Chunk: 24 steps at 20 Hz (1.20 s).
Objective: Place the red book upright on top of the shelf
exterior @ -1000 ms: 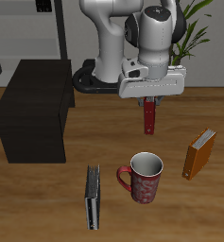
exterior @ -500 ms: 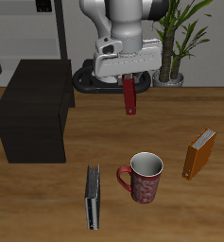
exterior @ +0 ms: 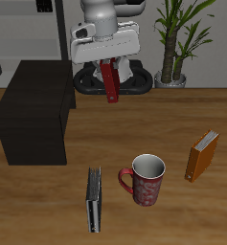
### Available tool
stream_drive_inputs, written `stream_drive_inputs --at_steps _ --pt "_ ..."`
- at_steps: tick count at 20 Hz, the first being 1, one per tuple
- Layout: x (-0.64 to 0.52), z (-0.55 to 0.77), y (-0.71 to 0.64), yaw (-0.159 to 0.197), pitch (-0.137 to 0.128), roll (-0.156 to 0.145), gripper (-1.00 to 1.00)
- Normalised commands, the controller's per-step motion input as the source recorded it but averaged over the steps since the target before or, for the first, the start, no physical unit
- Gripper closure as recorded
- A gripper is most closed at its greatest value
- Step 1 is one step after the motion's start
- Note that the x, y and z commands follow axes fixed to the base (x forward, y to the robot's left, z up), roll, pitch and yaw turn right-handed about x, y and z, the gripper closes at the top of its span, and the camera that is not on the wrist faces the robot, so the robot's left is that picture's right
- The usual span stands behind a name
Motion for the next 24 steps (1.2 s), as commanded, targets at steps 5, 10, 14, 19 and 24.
stream_drive_inputs --at_steps 5,10,14,19,24 --pt "-0.08 0.18 -0.62 0.006 -0.012 -0.005 1.0" --pt "-0.01 0.17 -0.46 0.015 -0.02 -0.009 1.0" --pt "-0.02 0.24 -0.45 0.006 -0.03 -0.043 1.0" --pt "-0.06 0.12 -0.41 0.004 -0.001 -0.009 1.0" --pt "-0.1 0.11 -0.35 0.002 0.005 0.024 1.0"
